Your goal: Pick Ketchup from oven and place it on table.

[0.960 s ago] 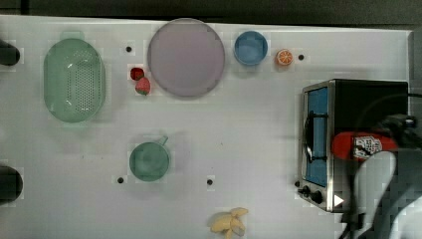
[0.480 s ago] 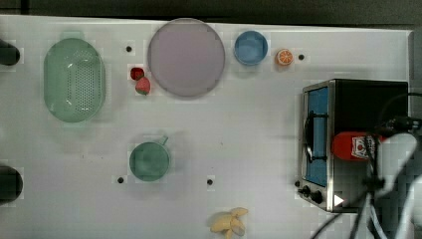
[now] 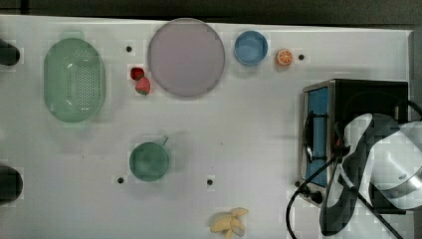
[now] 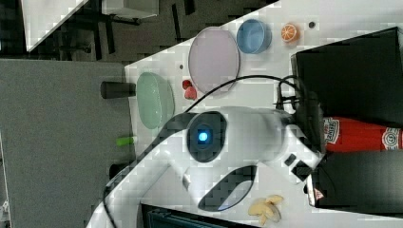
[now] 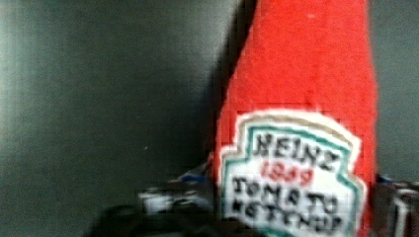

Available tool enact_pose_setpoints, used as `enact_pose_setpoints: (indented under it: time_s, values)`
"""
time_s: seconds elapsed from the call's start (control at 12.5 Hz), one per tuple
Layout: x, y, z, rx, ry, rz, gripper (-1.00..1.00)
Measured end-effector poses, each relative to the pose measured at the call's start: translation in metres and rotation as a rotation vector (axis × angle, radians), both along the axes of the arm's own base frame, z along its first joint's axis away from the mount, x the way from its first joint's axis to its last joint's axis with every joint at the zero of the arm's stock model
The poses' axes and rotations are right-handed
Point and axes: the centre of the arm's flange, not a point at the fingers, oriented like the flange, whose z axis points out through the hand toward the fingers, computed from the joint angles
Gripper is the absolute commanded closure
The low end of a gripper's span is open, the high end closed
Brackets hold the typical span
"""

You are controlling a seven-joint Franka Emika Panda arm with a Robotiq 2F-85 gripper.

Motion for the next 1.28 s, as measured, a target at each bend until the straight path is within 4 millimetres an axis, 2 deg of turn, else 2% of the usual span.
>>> enact_pose_setpoints:
  time_s: [0.16, 0.32, 0.56, 0.64, 0.8, 0.88, 0.96, 1.12, 1.2, 1.28]
  values:
    - [-0.001, 0.011, 0.023, 0.004, -0.054, 0.013, -0.23]
    - [0.002, 0.01, 0.046, 0.003, -0.066, 0.023, -0.23]
    - [0.019, 0.028, 0.064, 0.014, -0.008, 0.084, -0.23]
    - [0.03, 0.058, 0.087, 0.075, 0.017, 0.133, -0.23]
    - [0.072, 0.122, 0.149, 0.038, -0.115, 0.276, -0.23]
    - [0.103, 0.18, 0.173, 0.045, -0.187, 0.379, -0.23]
    - [0.133, 0.277, 0.169, 0.051, -0.194, 0.55, -0.23]
    - [0.135, 0.351, 0.137, 0.103, -0.125, 0.672, -0.23]
    - [0.13, 0.386, 0.113, 0.119, -0.079, 0.732, -0.23]
    - [0.116, 0.415, 0.079, 0.155, 0.004, 0.776, -0.23]
